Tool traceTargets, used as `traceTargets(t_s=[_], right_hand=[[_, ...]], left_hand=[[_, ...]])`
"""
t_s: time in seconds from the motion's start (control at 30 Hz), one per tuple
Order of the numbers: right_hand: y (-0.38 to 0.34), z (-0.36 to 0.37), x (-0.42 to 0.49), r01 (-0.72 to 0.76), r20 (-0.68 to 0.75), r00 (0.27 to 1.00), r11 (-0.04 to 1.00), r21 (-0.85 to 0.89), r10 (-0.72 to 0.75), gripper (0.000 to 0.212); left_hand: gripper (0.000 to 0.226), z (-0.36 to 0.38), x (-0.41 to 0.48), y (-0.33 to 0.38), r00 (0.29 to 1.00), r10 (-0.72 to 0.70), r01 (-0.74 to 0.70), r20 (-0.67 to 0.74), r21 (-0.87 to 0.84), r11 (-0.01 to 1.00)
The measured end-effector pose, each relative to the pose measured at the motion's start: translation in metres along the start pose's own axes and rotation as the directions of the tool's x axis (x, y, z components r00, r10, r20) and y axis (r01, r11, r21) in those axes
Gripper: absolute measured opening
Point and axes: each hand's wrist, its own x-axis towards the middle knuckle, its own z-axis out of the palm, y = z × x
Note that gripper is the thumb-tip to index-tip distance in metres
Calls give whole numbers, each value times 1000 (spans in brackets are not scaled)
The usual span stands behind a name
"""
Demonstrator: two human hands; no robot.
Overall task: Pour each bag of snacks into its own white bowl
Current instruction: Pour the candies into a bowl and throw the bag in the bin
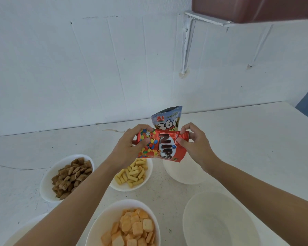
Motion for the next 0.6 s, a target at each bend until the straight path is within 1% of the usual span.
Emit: traceTargets(t_s=[0.07, 0.17, 0.3, 0.5, 0.6], right_hand=[[6, 1, 0, -42, 8, 999, 999, -14, 42, 17], [13, 2, 0, -95, 30, 995, 995, -21, 96, 19], [15, 2, 0, -116, 13, 993, 992, -45, 117, 21], [5, -1, 3, -59, -9, 998, 997, -53, 59, 20], [-5, -4, 3, 6, -31, 1000, 1000, 4, -6, 18]], left_hand=[[22, 1, 1, 0, 1000, 15, -16, 12, 64, 998], [26, 3, 2, 0, 999, 25, -28, 35, 103, 994], [27, 4, 4, 2, 999, 31, -37, 40, 145, 989], [23, 2, 0, 6, 998, 55, -55, 3, 72, 996], [25, -1, -1, 11, 995, 100, -98, -25, 49, 994]])
